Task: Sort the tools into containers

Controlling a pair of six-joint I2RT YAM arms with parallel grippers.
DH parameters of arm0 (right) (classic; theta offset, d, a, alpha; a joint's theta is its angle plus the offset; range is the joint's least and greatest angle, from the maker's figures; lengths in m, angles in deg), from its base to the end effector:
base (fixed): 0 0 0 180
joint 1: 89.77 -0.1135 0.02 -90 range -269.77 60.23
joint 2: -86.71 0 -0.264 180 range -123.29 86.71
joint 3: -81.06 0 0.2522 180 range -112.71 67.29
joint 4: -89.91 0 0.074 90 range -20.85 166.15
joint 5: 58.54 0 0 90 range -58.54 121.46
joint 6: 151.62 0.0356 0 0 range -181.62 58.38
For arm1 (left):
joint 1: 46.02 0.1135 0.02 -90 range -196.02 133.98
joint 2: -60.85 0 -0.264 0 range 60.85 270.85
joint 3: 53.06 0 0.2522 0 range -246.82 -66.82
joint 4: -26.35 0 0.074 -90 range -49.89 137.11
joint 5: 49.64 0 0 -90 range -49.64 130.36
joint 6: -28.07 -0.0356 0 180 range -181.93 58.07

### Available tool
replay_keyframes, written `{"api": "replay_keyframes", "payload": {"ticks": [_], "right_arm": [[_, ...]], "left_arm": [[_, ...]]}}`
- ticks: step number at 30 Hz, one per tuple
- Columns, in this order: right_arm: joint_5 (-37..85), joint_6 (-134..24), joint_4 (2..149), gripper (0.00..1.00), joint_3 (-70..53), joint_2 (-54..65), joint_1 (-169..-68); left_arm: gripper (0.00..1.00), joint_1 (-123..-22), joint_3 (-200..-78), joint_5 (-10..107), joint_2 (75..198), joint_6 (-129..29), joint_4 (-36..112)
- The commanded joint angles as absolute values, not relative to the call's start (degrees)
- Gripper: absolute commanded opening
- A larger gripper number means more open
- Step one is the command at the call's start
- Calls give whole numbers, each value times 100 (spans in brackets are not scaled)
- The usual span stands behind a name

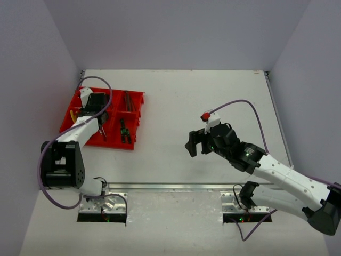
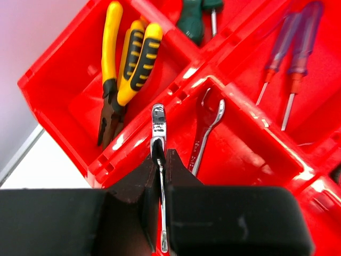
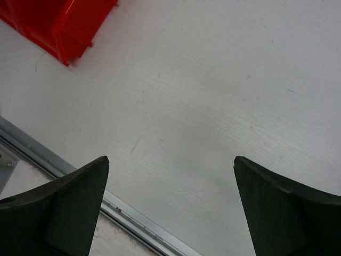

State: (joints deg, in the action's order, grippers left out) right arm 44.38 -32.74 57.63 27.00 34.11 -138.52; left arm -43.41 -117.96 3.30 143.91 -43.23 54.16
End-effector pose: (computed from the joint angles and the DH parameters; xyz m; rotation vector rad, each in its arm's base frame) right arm 0.1412 0.1490 0.2740 -0.2340 2.1342 0.5736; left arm 0.2976 0.0350 0.2233 -0.7096 2.1365 0.6141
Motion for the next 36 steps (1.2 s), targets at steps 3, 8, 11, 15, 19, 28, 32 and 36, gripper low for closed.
{"api": "replay_keyframes", "payload": {"ticks": [3,8,11,15,19,28,32,36], "right_arm": [[4456,-3296,5955,99,2792,3694,-13828],[4473,-3297,5971,99,2784,3619,-13828],[4499,-3288,5971,99,2766,3513,-13828],[4657,-3304,5971,99,2741,3435,-13827],[4999,-3349,5842,99,2650,3487,-13823],[6777,-3200,4512,99,1930,3292,-13828],[7576,-3570,4004,99,1561,3408,-13823],[7943,-3710,3217,99,1039,3665,-13828]], "left_arm": [[10,-4321,-12104,210,14725,-3952,5484],[86,-4329,-12181,615,14605,-3903,5655],[100,-4338,-12306,810,14229,-3934,5740],[100,-4425,-12557,1428,13159,-4160,5865],[100,-4487,-12531,2434,11854,-4397,6032],[100,-4540,-11195,2729,9456,-4782,5956],[100,-4868,-10847,2744,8684,-4799,6034],[100,-5048,-10848,2885,8407,-4804,6424]]}}
